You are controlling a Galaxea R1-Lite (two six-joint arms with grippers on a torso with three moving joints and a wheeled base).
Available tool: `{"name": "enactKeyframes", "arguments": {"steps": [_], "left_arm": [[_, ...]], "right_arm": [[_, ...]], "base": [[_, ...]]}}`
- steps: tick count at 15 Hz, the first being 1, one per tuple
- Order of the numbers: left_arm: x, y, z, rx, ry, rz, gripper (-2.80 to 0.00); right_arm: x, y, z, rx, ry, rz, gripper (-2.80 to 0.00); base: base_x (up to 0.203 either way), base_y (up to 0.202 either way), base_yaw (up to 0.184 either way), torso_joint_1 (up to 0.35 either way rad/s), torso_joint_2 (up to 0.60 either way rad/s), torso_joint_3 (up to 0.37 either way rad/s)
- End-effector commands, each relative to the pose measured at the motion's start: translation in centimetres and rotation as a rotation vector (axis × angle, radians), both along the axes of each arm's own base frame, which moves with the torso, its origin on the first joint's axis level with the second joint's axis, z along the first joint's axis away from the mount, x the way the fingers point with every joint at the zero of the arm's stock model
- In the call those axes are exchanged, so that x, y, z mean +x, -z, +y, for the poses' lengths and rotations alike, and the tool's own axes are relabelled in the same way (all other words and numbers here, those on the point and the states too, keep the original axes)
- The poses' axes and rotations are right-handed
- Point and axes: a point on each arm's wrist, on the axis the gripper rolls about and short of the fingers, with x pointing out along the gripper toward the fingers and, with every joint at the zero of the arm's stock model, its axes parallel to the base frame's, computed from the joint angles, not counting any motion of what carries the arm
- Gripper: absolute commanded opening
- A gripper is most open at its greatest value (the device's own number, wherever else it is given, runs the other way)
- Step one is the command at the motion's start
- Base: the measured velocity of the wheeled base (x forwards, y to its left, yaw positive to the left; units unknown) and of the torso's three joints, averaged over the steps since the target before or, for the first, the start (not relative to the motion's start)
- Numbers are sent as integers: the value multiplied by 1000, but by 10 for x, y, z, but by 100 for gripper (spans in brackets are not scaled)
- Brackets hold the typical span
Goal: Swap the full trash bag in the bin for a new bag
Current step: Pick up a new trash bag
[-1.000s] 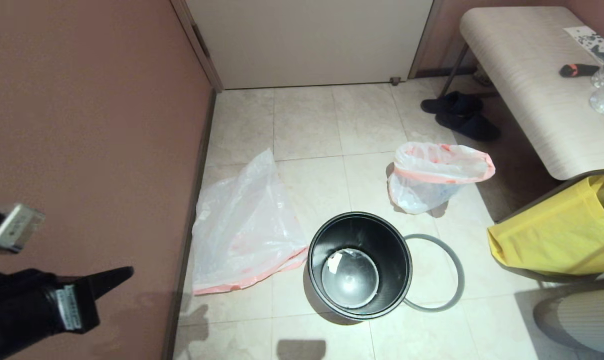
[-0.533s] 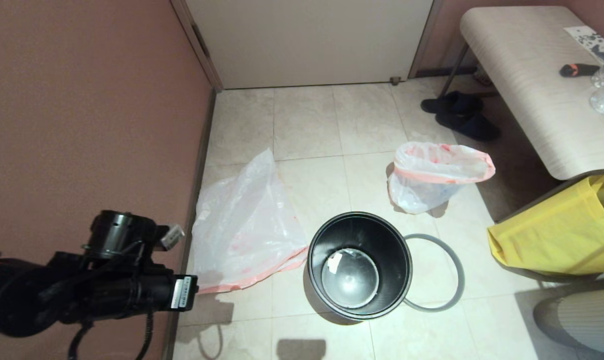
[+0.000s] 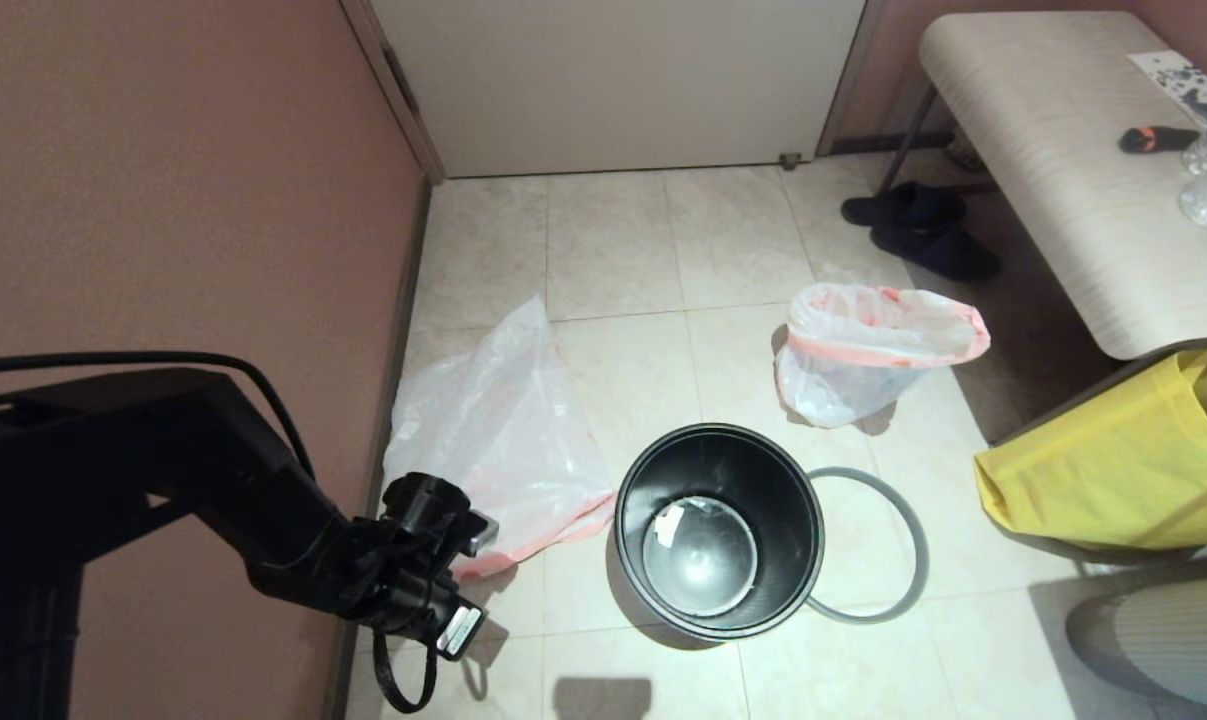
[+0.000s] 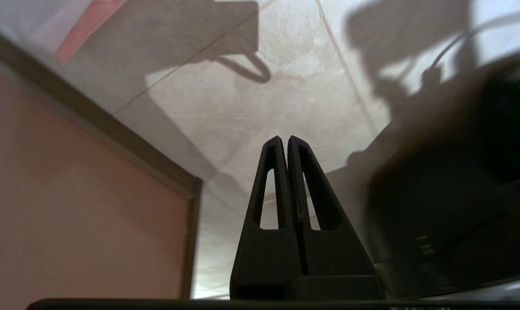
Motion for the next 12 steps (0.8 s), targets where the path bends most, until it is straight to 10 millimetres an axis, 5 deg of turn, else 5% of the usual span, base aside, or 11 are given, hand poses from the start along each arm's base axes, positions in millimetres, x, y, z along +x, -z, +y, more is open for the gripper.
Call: {"name": "enactKeyframes", "arguments": {"steps": [1,3,4,6,12], "left_arm": [[4,32,-2,50,74,66,-280],[16,47,-1,98,116,36,-280],[21,54,3,139,148,28,0],[26,70,8,203,213,28,0],[63,56,12,260,298,-97,0]], "right_arm": [[0,0,0,0,0,4,-280],[0,0,0,0,-1,4,-280],[0,0,0,0,0,3,-280],[0,0,0,0,-1,3,-280],[0,0,0,0,0,3,-280]], "base": [[0,0,0,0,0,0],[0,0,0,0,0,0],[0,0,0,0,0,0],[0,0,0,0,0,0],[0,0,0,0,0,0]]}}
